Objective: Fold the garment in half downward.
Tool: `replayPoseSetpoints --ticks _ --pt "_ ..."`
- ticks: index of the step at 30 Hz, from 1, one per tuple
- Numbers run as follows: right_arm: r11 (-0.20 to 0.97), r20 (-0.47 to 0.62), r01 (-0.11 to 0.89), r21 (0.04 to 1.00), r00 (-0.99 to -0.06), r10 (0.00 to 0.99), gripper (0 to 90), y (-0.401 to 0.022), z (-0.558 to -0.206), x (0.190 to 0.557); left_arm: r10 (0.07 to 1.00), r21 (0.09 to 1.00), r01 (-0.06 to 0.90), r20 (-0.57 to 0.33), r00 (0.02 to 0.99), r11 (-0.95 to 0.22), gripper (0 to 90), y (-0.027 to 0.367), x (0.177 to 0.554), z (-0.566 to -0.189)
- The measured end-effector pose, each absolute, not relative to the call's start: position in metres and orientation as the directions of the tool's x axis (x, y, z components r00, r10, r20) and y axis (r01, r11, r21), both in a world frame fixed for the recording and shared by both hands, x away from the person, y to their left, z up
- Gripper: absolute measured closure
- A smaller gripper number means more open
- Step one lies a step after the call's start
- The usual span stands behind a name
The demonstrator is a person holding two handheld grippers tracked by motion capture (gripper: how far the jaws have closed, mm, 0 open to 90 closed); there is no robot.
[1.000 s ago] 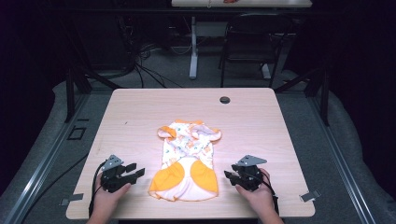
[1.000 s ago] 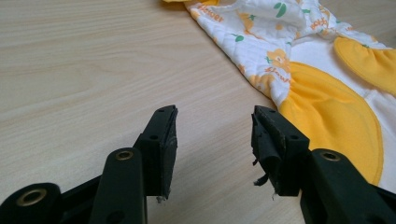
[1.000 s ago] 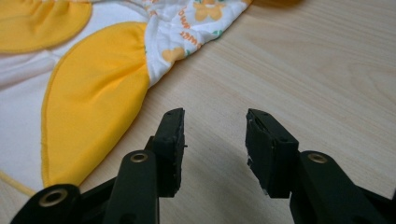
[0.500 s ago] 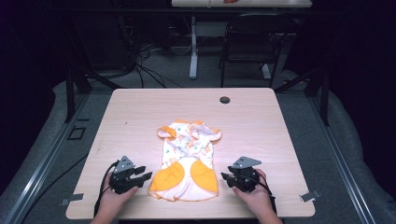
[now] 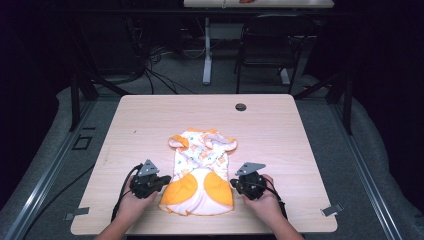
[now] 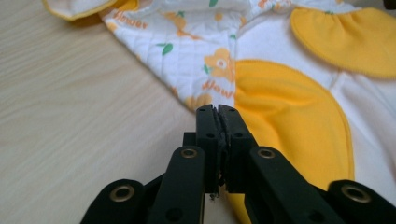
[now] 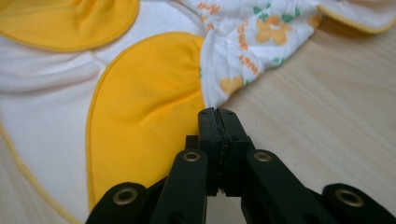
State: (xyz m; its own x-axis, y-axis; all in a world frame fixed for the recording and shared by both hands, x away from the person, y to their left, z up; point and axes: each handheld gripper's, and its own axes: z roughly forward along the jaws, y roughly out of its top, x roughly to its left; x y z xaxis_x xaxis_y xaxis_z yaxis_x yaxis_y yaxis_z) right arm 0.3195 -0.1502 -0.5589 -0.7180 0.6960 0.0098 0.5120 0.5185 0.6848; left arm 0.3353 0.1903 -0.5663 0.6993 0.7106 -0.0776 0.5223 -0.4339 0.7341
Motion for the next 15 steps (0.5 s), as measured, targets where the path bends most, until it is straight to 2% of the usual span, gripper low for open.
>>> replayPoseSetpoints --ticks 15 --pt "0.570 0.002 0.551 0.609 -0.720 0.694 89.9 -0.107 -0.553 0.389 0.708 0.680 0.542 -0.048 0.704 -0.493 89.6 0.147 0.390 -0.568"
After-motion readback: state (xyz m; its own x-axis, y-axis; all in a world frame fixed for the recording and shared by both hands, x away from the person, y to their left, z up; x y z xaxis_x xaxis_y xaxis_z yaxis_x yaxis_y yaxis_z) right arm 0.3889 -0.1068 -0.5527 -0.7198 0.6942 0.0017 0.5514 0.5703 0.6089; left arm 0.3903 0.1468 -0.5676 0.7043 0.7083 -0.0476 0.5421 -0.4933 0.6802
